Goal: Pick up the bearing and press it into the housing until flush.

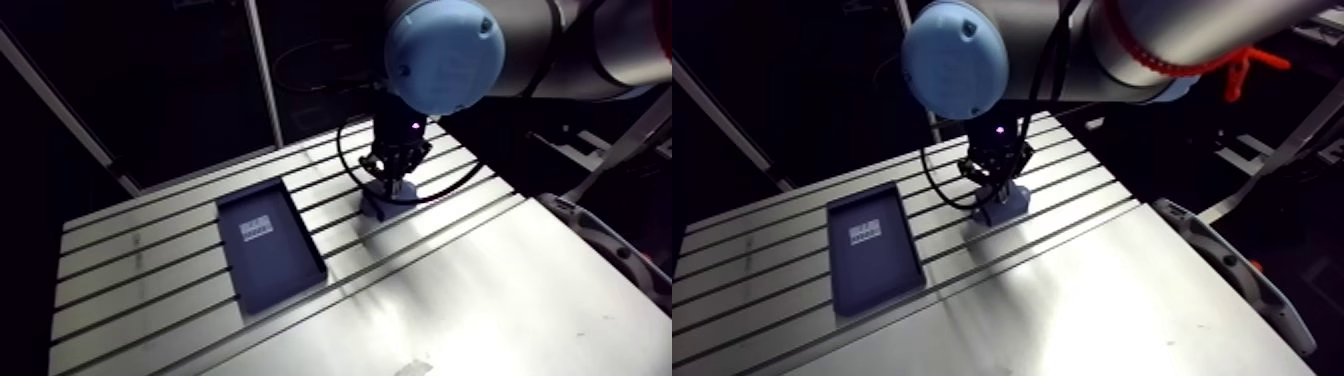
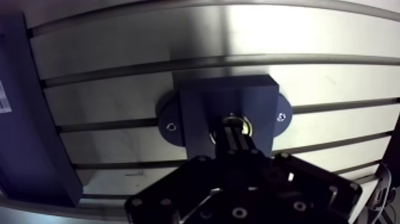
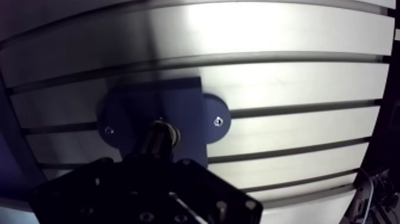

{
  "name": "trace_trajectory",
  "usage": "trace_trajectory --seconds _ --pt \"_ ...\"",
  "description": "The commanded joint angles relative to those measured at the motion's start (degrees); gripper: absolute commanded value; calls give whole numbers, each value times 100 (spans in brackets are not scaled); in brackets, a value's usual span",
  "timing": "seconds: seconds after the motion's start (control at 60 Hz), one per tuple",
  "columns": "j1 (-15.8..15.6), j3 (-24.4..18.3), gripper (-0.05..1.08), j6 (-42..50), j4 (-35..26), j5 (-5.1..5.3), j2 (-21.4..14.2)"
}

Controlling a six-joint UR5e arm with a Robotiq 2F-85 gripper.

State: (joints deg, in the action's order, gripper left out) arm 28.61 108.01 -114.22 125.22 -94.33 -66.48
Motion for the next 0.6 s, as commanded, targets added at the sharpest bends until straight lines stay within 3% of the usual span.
trace_trajectory --seconds 0.017,0.517,0.55,0.567,0.583,0.6 --pt "-4 -28 108 0 -10 23 -51" --pt "-13 -142 105 -9 -78 0 -105" --pt "-20 -151 98 -24 -140 -9 -105" --pt "-29 -167 84 -41 -254 -25 -120" --pt "-29 -167 84 -41 -254 -25 -120" --pt "-30 -185 66 -51 -391 -28 -145"
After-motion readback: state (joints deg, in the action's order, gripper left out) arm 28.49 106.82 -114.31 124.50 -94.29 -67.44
